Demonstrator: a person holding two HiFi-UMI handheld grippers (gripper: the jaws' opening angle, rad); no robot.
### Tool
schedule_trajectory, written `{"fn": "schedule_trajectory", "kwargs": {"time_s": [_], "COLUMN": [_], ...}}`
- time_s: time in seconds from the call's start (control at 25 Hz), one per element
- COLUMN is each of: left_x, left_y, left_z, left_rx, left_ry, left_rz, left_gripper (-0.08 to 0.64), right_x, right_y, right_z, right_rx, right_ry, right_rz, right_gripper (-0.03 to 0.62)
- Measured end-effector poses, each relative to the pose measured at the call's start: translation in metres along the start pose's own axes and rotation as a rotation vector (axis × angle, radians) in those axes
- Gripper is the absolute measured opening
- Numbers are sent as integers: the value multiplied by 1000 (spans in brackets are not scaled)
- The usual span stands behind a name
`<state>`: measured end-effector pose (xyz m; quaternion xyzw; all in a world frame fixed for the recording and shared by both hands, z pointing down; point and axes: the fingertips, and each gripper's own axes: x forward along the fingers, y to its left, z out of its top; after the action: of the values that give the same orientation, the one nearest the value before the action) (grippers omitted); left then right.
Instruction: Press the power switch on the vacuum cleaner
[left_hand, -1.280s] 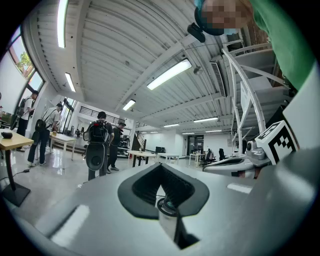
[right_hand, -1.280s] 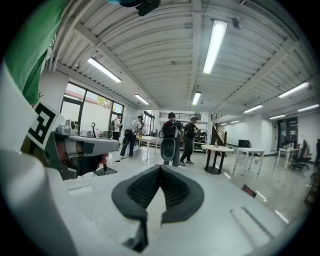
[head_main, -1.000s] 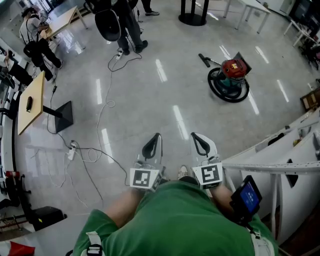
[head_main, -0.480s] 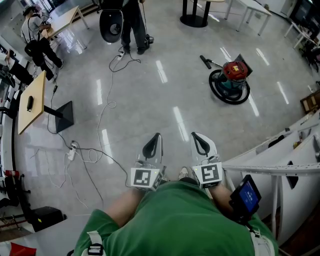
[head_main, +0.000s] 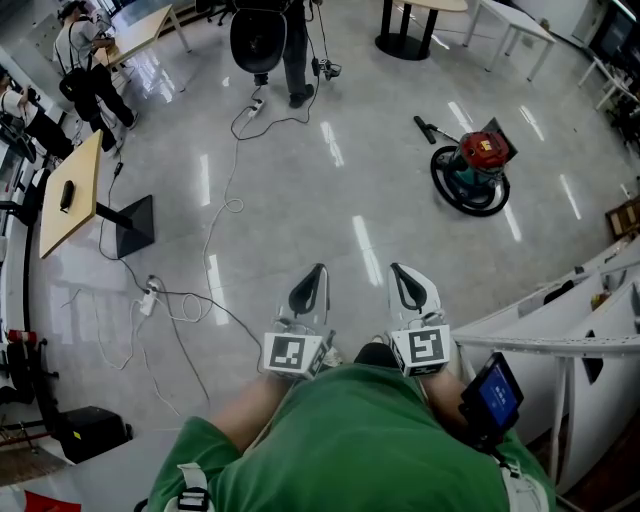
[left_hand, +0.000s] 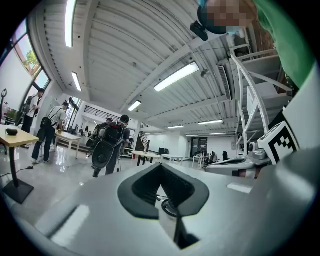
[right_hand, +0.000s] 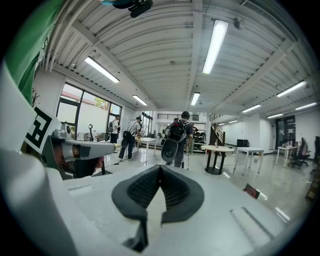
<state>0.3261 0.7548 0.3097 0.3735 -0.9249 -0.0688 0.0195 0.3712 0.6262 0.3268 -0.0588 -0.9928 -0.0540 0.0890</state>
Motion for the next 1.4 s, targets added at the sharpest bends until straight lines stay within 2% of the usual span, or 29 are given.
{"fn": "schedule_trajectory", "kwargs": {"time_s": [0.24, 0.44, 0.76, 0.96, 1.2, 1.4], "left_x": [10, 42, 136, 206, 276, 315], "left_y": [14, 14, 0, -27, -64, -90], "left_z": [1, -3, -12, -4, -3, -16], "left_rx": [-15, -26, -13, 15, 34, 60], "left_ry": [11, 25, 53, 49, 55, 73], "left_rz": [-12, -36, -101, -143, -238, -330], "left_gripper": [6, 7, 6, 6, 6, 6], "right_x": [15, 32, 72, 85, 95, 95], "right_y": [4, -20, -92, -158, -224, -259], "right_z": [4, 0, -11, -4, -13, -24], "right_rx": [6, 31, 79, 102, 124, 147], "right_ry": [22, 27, 27, 12, -3, 4], "right_rz": [-9, -34, -100, -162, -248, -319], "right_gripper": [3, 3, 3, 2, 2, 2]}}
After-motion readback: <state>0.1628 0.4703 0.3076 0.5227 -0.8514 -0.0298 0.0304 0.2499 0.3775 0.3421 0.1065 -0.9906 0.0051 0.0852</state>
